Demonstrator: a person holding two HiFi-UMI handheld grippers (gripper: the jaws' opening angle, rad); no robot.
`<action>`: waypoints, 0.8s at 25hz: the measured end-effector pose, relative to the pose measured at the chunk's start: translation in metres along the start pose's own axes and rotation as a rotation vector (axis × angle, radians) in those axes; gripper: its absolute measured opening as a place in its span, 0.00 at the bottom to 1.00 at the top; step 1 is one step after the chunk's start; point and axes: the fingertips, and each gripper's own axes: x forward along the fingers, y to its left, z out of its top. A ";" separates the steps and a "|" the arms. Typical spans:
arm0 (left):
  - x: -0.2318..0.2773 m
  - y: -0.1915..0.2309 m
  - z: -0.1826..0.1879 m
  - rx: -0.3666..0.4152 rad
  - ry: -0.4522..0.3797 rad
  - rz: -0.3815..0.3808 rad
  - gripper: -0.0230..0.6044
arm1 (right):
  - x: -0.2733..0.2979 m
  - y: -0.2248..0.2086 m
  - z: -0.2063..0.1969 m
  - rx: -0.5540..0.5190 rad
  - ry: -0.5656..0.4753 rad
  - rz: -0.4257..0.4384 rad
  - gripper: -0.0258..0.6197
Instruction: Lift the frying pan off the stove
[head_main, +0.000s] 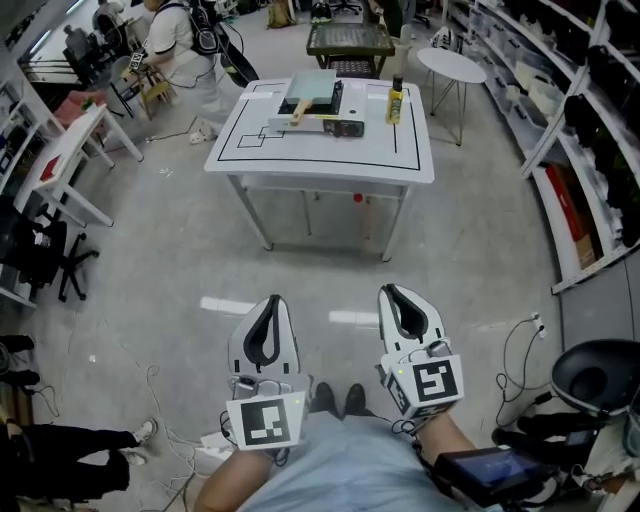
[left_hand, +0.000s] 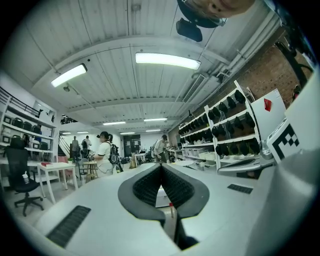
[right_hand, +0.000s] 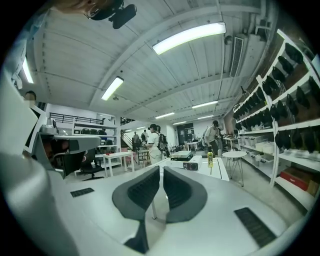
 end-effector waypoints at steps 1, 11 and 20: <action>0.000 -0.002 -0.001 0.000 0.003 0.005 0.06 | 0.001 -0.005 -0.001 -0.005 0.005 -0.003 0.12; 0.023 0.031 -0.029 -0.029 0.060 0.080 0.06 | 0.045 -0.014 -0.021 -0.006 0.064 0.015 0.12; 0.110 0.105 -0.069 -0.056 0.111 0.071 0.06 | 0.165 0.000 -0.039 -0.011 0.131 0.046 0.12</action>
